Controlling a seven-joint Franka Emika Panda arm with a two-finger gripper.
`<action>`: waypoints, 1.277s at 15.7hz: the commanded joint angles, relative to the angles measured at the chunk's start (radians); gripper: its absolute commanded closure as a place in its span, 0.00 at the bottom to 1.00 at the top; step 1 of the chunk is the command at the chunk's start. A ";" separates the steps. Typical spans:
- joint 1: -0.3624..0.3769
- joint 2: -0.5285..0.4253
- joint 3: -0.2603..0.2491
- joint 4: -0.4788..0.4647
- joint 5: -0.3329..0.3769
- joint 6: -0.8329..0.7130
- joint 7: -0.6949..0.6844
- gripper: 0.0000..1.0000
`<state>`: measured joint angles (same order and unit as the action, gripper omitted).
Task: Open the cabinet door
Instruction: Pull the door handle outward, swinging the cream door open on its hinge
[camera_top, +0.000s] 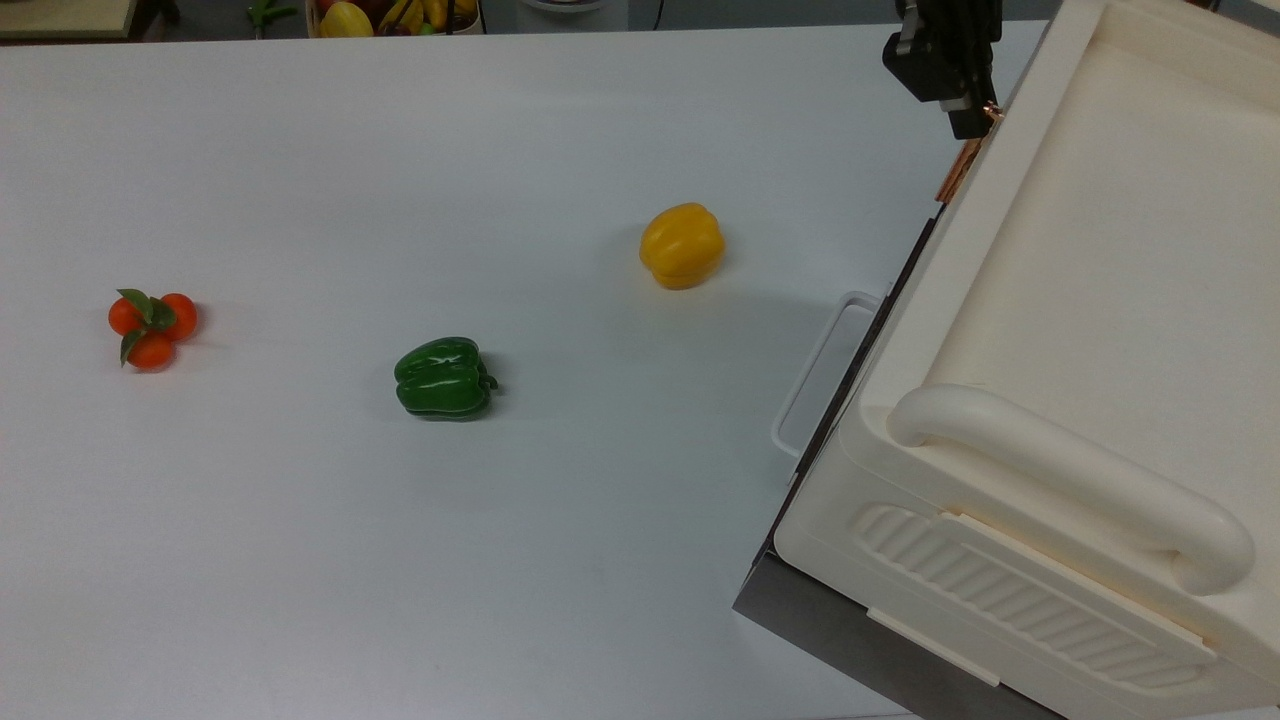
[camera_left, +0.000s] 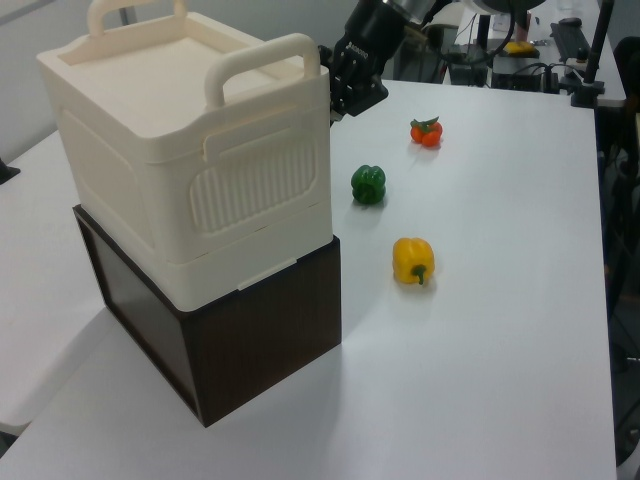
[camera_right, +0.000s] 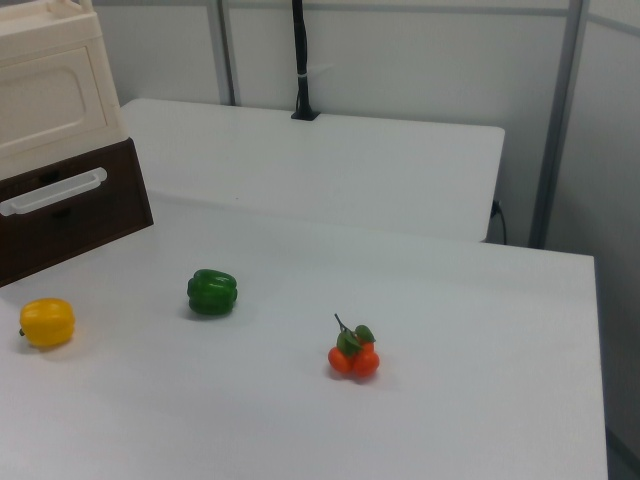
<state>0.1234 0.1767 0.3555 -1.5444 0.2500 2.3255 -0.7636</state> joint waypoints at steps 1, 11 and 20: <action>-0.005 -0.017 -0.001 -0.048 -0.008 -0.030 -0.011 1.00; -0.088 -0.080 -0.021 -0.052 -0.006 -0.213 -0.010 1.00; -0.091 -0.098 -0.136 -0.051 -0.006 -0.265 -0.017 1.00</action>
<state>0.0345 0.0851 0.2719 -1.5556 0.2520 2.0426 -0.7627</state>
